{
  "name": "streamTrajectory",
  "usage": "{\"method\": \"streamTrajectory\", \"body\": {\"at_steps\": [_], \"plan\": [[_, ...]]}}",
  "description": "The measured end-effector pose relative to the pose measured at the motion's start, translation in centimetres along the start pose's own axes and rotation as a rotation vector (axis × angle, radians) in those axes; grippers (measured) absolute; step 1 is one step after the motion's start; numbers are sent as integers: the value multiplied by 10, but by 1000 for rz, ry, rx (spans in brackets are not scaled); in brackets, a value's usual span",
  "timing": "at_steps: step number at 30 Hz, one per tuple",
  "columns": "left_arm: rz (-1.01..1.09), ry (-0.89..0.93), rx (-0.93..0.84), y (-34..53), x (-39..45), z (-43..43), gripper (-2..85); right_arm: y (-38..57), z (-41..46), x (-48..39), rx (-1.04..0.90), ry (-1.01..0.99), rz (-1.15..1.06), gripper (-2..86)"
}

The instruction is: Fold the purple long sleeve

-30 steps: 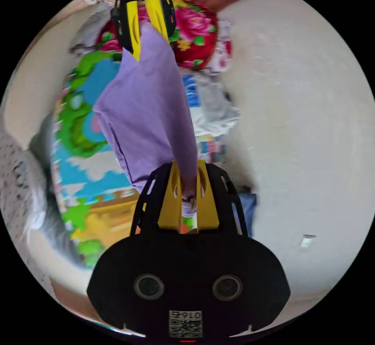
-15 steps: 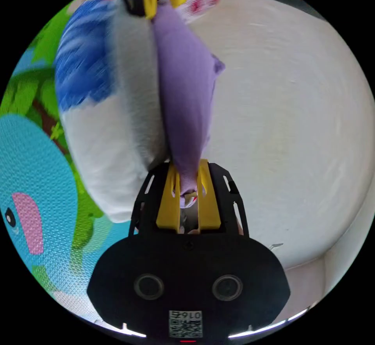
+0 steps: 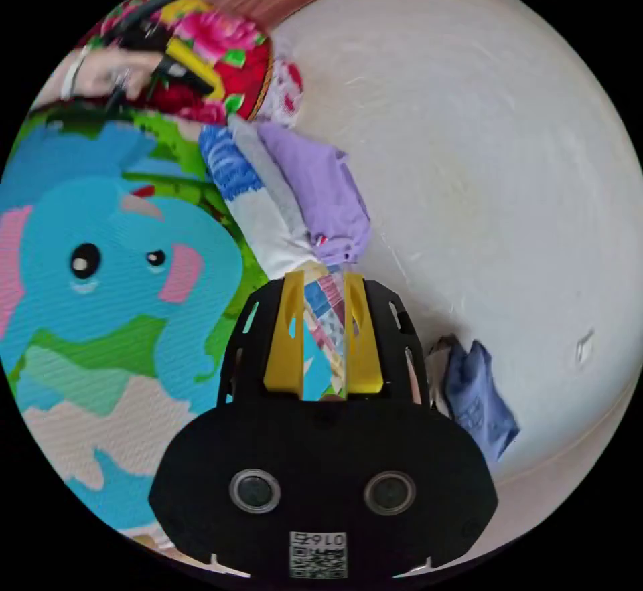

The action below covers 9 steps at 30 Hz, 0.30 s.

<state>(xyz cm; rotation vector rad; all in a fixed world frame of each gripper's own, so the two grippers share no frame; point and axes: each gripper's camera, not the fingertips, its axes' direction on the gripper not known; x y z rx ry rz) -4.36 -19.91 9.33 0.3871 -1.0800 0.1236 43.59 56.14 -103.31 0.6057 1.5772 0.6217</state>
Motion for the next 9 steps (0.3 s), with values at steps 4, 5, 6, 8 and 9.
{"method": "streamTrajectory", "body": {"at_steps": [4, 5, 6, 8, 9], "plan": [[3, 281, 125, 8, 57, -27, -9, 125, -75, 79, 108, -21, 323, 85], [-4, 311, 120, 8, 78, -28, -9, 160, -94, 96, 124, -6, 381, 83], [-14, 327, 90, 7, 99, -25, -9, 177, -102, 103, 131, 8, 406, 83], [-45, 353, 45, 9, 129, -13, -9, 242, -127, 131, 136, 64, 490, 82], [-58, 356, 22, 11, 147, -2, -9, 258, -130, 138, 127, 74, 517, 82]]}}
